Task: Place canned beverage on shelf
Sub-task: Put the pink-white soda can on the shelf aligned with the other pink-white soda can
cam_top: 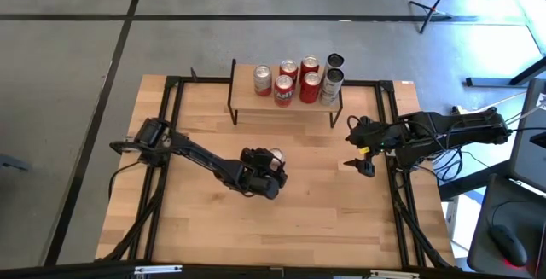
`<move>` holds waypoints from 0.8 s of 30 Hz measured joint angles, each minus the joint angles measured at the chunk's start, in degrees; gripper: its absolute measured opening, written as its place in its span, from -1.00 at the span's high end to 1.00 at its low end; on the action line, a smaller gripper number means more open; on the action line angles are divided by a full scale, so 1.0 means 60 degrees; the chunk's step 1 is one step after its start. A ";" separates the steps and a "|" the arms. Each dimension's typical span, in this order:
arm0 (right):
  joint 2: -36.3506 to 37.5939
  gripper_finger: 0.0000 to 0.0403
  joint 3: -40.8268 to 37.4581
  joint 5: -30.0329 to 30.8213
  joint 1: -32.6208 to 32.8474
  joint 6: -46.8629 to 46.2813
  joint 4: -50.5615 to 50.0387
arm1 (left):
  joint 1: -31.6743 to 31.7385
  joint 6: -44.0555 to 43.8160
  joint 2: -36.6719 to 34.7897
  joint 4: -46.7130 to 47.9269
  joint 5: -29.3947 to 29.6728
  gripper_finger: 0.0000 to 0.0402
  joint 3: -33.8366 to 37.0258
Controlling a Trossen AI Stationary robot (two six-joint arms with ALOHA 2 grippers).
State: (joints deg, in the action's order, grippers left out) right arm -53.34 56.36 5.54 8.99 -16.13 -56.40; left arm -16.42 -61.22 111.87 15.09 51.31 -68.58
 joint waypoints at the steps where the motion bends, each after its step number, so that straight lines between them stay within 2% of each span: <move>1: 0.0000 -0.94 0.0000 0.0002 0.0000 -0.0002 0.0002 | 0.0026 -0.0030 0.0083 -0.0033 0.0016 -0.76 0.0000; 6: 0.0000 -0.94 0.0000 0.0000 0.0000 -0.0009 0.0001 | 0.0306 -0.0040 0.0296 -0.0066 -0.0395 -0.68 0.0000; 12: 0.0000 -0.94 0.0000 -0.0011 0.0000 -0.0014 0.0000 | 0.0478 0.0096 0.0163 0.0002 -0.0889 -0.35 -0.0065; 17: 0.0000 -0.94 0.0000 -0.0017 0.0000 -0.0007 -0.0007 | 0.0459 0.0963 -0.0302 0.0547 -0.1653 -0.35 -0.0604; 24: -0.0007 -0.94 0.0000 0.0177 0.0000 0.0017 0.0045 | 0.0722 0.2318 -0.1997 0.1964 -0.2234 -0.35 -0.1553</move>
State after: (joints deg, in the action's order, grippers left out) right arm -53.39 56.36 6.60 8.99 -16.03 -56.13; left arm -12.09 -47.31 99.88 26.88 37.91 -77.89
